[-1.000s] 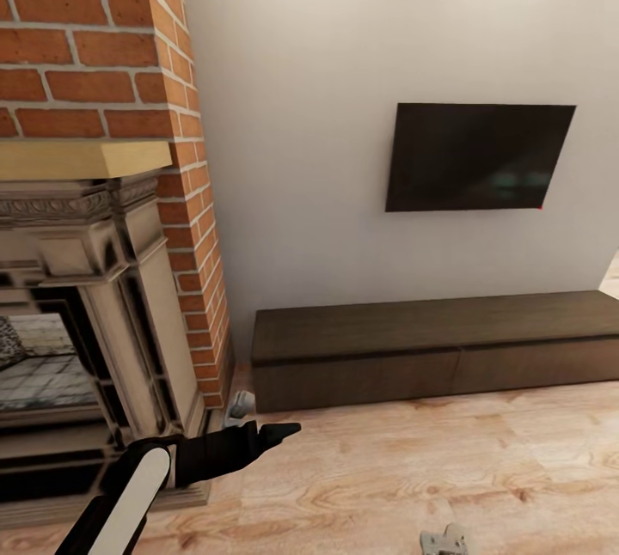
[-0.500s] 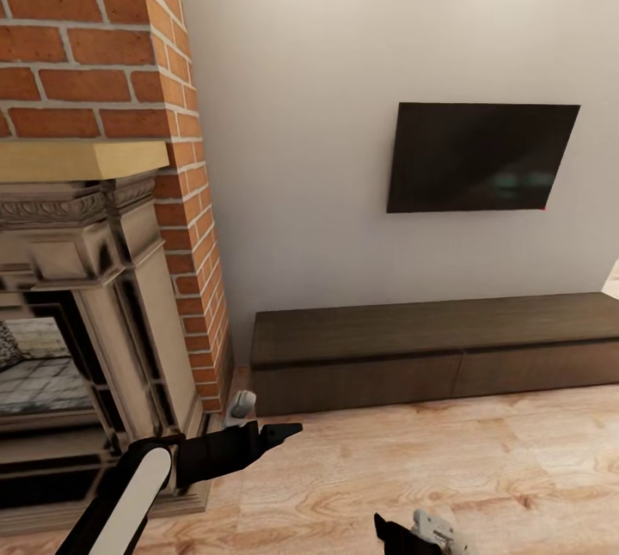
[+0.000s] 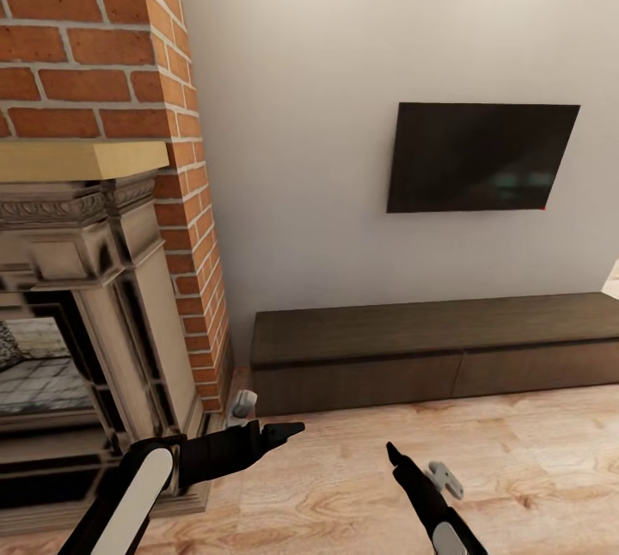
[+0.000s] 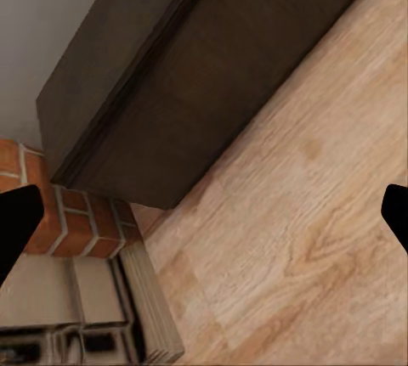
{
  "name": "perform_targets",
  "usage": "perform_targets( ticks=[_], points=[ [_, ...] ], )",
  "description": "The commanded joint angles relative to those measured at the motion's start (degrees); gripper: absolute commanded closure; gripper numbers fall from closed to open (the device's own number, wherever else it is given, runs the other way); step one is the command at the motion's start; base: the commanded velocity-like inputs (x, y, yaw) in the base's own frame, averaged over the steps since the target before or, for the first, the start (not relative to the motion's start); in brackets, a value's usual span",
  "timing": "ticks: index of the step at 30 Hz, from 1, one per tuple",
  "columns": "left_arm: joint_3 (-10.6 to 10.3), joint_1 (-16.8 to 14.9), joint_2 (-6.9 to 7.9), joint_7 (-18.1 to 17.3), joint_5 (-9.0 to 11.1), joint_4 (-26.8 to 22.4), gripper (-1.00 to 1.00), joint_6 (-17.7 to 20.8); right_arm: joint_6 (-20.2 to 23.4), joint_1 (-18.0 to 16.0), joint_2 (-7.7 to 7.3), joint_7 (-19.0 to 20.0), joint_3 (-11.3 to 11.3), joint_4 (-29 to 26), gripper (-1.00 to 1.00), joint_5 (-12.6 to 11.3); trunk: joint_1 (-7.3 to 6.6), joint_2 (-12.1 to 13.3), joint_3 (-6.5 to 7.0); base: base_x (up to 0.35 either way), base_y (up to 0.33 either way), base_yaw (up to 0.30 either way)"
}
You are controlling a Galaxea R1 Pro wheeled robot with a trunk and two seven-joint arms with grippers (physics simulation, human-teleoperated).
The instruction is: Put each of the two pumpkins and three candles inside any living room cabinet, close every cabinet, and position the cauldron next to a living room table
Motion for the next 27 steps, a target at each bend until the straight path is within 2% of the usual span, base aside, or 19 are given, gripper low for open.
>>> perform_targets(
  ticks=[1,8,13,15,18,27],
  points=[
    [-0.07,-0.04,-0.03,-0.35,-0.27,0.01,-1.0,0.1,-0.66,-0.26,-0.06,0.44,0.02,0.27,-1.0,-1.47,0.0,-0.03,-0.06,0.0,0.0,0.0],
    [-0.79,-0.04,-0.19,-0.35,-0.27,0.02,-1.0,0.1,-3.48,-0.65,-0.22,2.26,-0.08,0.69,-1.0,-4.63,0.0,-0.03,-0.06,0.03,0.013,0.0],
    [-0.89,-0.04,-0.16,-0.35,-0.26,0.1,-1.0,0.1,-3.29,-0.68,-0.56,13.95,-0.11,2.7,-1.0,-16.28,0.0,-0.03,-0.06,0.137,0.099,0.0],
    [-0.9,-0.04,-0.17,-0.35,-0.25,0.1,-1.0,0.1,-2.58,-0.68,-0.87,16.53,-0.11,3.38,-1.0,-18.56,0.0,-0.03,-0.06,0.041,0.03,0.0],
    [-0.94,-0.04,-0.18,-0.35,-0.19,0.1,-1.0,0.1,-1.58,-0.68,-1.12,18.67,-0.11,3.91,-1.0,-20.25,0.0,-0.03,-0.06,0.025,0.015,0.0],
    [-1.28,-0.04,-0.29,-0.35,-0.15,0.11,-1.0,0.1,-1.03,-0.68,-1.25,19.93,-0.18,4.31,-1.0,-21.19,0.0,-0.03,-0.06,0.113,0.077,0.0]
  ],
)
